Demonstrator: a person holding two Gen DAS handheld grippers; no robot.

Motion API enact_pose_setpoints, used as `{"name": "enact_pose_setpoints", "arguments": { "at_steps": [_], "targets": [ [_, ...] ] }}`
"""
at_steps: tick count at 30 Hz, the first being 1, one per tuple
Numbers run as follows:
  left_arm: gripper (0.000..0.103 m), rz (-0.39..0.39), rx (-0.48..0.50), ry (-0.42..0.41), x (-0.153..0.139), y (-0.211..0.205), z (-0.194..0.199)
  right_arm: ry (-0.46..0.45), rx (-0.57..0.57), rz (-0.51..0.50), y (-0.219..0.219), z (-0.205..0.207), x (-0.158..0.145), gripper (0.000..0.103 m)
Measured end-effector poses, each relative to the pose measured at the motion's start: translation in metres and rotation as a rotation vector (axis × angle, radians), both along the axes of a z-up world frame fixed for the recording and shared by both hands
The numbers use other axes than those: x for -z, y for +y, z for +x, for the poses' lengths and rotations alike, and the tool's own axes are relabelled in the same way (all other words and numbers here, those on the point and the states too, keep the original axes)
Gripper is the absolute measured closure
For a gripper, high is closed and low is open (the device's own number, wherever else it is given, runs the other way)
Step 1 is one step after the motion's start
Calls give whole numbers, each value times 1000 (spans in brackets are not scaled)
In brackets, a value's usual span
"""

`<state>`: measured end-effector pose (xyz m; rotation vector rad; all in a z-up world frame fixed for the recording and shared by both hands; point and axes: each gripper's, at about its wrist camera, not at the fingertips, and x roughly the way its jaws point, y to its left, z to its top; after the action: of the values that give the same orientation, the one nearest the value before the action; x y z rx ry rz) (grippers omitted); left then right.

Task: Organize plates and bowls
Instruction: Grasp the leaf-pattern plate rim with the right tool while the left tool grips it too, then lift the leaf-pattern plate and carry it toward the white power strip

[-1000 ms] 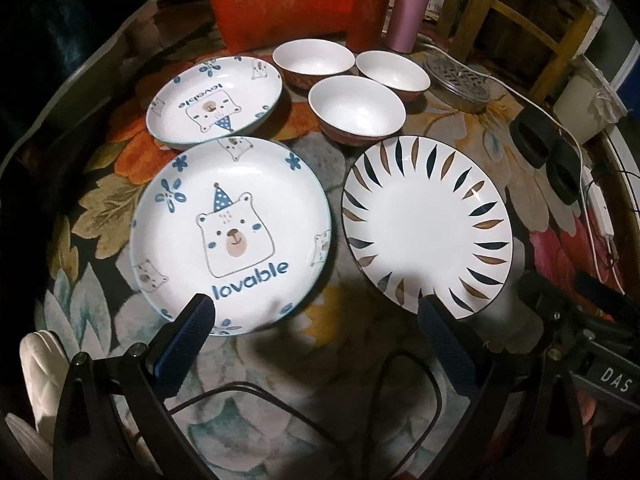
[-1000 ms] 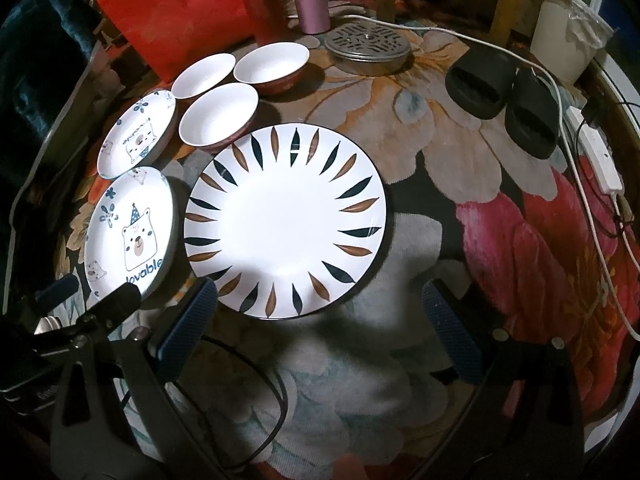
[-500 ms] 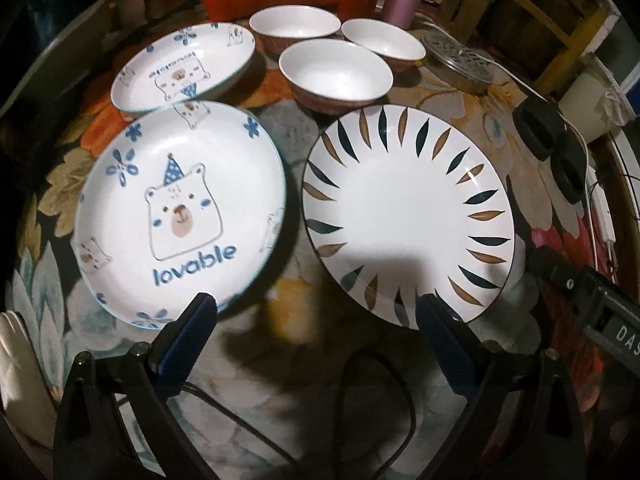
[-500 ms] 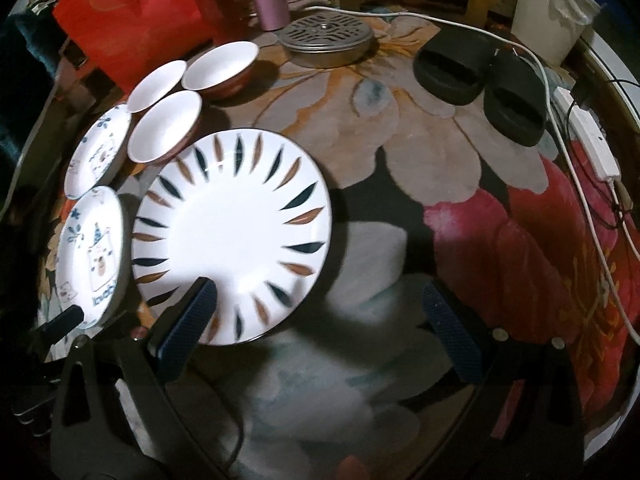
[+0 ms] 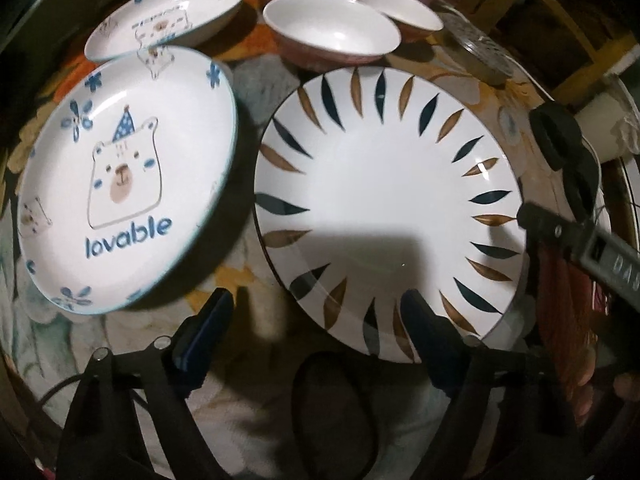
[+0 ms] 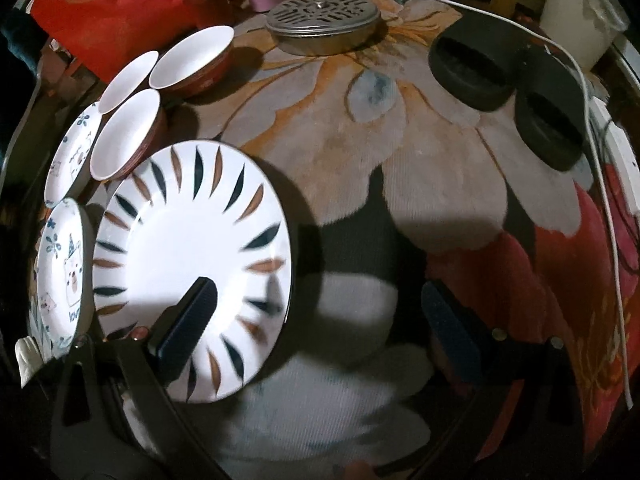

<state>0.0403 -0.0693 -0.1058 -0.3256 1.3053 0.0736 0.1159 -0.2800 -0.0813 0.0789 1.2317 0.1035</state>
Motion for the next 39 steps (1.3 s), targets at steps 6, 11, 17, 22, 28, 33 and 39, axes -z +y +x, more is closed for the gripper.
{"name": "enact_pose_setpoints", "arguments": {
  "at_steps": [6,11,17,22,28,33,39],
  "targets": [
    [38,-24,-51,-15,8,-2,8,54,-60,64,7,29,15,14],
    [60,-39,-89,-32,8,4,15,94,-114,92,12,48,24,39],
    [73,-78,-102,-33,9,11,16,111,-229,100,25,57,25,80],
    [75,-103,-83,-42,10,17,16,109,-256,85,30,47,24,80],
    [74,-157,-57,-54,11,28,16,145,-224,89,23,21,25,81],
    [59,-170,-9,-72,10,23,15,149,-198,78,12,7,23,81],
    [56,-223,-25,-71,11,27,16,114,-197,30,23,14,22,78]
  ]
}}
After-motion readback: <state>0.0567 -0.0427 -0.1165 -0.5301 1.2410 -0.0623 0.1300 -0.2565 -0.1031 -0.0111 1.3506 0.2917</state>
